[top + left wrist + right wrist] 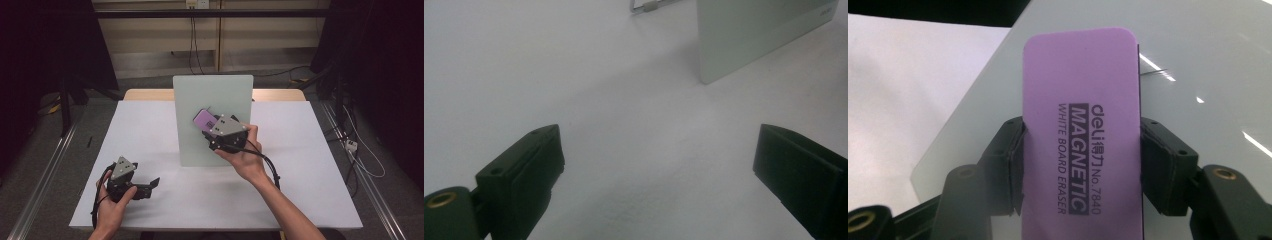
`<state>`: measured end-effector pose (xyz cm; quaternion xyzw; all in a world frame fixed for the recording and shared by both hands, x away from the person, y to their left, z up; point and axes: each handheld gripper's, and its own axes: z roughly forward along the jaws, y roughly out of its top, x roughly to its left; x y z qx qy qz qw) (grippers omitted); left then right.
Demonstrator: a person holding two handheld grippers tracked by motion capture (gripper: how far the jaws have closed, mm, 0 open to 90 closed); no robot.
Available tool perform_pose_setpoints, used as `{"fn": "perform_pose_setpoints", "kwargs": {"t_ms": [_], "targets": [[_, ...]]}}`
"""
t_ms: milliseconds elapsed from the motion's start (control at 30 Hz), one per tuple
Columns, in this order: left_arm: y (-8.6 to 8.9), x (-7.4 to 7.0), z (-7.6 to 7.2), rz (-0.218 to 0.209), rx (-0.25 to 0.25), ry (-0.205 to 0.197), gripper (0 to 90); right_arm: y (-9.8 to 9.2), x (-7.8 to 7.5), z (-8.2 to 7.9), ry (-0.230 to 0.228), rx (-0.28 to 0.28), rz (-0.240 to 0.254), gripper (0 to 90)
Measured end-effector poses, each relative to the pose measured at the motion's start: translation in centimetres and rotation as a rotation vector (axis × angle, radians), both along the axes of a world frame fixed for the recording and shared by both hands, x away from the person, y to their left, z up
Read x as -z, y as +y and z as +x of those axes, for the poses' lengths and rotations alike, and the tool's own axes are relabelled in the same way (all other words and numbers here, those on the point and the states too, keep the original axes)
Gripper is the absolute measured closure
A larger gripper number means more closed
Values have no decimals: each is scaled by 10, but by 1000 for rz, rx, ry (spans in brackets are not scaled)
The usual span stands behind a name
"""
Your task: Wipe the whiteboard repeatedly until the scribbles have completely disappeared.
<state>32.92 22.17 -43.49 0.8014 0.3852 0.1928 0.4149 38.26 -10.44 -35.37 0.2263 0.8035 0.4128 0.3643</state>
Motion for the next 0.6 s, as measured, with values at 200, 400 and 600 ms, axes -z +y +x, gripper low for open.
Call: {"fn": "perform_pose_setpoints", "kwargs": {"t_ms": [200, 400, 600], "targets": [[0, 0, 0, -3, -2, 1, 60, 9, 10, -2, 26, -26, -16, 417], [1, 0, 0, 2, -1, 0, 60, 7, 2, 1, 36, -26, 2, 417], [1, 0, 0, 1, 2, 1, 60, 1, -12, 6, 13, -3, 26, 417]]}}
